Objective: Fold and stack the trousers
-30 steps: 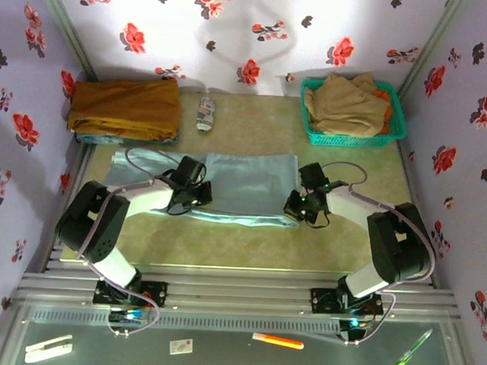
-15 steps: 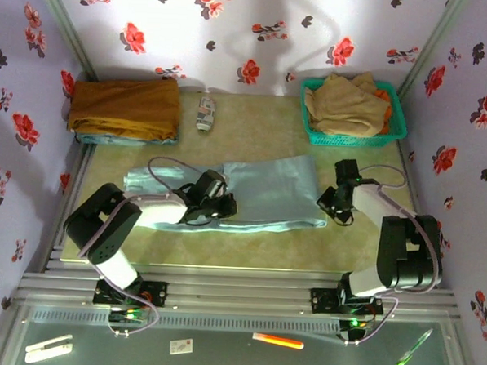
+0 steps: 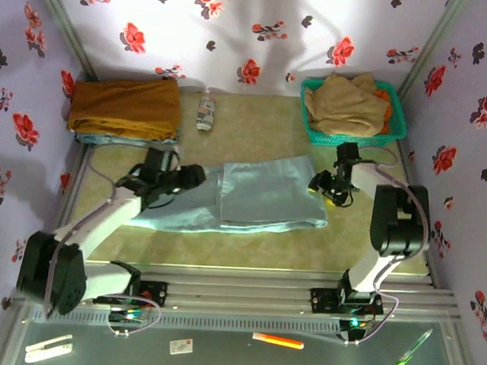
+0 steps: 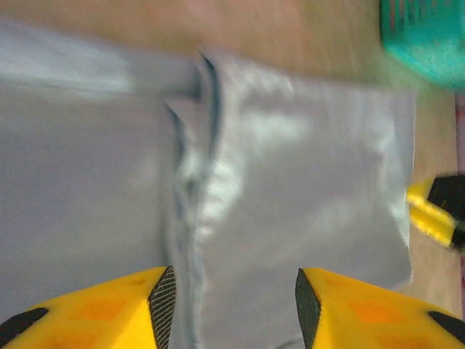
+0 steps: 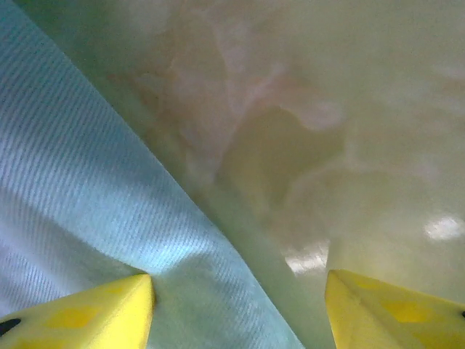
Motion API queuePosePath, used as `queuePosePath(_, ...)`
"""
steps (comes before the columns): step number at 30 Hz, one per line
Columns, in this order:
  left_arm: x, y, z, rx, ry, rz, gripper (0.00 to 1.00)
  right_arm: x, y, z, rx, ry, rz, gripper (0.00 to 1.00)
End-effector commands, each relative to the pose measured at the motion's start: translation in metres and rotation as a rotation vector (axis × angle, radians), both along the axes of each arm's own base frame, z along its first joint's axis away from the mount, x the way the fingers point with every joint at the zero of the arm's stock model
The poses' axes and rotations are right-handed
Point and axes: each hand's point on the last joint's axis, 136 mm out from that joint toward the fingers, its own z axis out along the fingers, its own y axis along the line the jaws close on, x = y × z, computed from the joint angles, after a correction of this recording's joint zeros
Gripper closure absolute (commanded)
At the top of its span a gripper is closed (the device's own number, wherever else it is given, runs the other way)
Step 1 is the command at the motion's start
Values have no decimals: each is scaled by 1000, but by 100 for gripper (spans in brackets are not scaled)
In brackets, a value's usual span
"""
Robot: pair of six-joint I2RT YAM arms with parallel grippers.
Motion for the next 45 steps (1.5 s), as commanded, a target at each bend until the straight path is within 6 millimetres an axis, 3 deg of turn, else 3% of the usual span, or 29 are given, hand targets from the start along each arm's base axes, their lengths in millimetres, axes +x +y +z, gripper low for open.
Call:
queuePosePath(1,-26,31,-11,57,88,11,48,10,17,0,100,-44,82,37)
queuePosePath(3,-30,44,-11,70,89,34,47,5,15,-10,86,-12,86,41)
queuePosePath(7,-33,69,-24,77,126,118,46,-3,17,-23,105,35,69,75)
queuePosePath(10,-32,89,-38,59,163,208,47,-2,28,-9,183,-17,52,89)
queuePosePath(13,-29,95,-40,50,161,239,47,-1,33,14,219,-78,44,100)
queuePosePath(17,-24,97,-39,49,152,252,47,0,24,43,184,-139,17,100)
queuePosePath(21,-23,107,-43,86,155,304,47,-1,-9,65,74,-168,-82,100)
queuePosePath(25,-24,118,-48,130,161,355,46,-4,-44,76,2,-169,-169,100)
queuePosePath(29,-24,122,-56,144,173,371,46,-14,-82,88,-203,-131,-185,100)
queuePosePath(31,-24,121,-62,144,188,370,46,-17,-100,100,-270,-132,-215,100)
queuePosePath(34,-26,122,-73,155,209,365,46,-10,-107,129,-291,-185,-225,100)
queuePosePath(36,-29,123,-81,170,225,361,46,-5,-103,149,-277,-219,-211,100)
queuePosePath(40,-31,125,-98,185,250,366,48,5,-73,183,-209,-298,-128,100)
queuePosePath(43,-27,116,-112,145,259,336,60,7,-39,204,-176,-346,-52,100)
queuePosePath(45,-25,103,-122,97,284,290,75,7,-12,219,-148,-379,2,100)
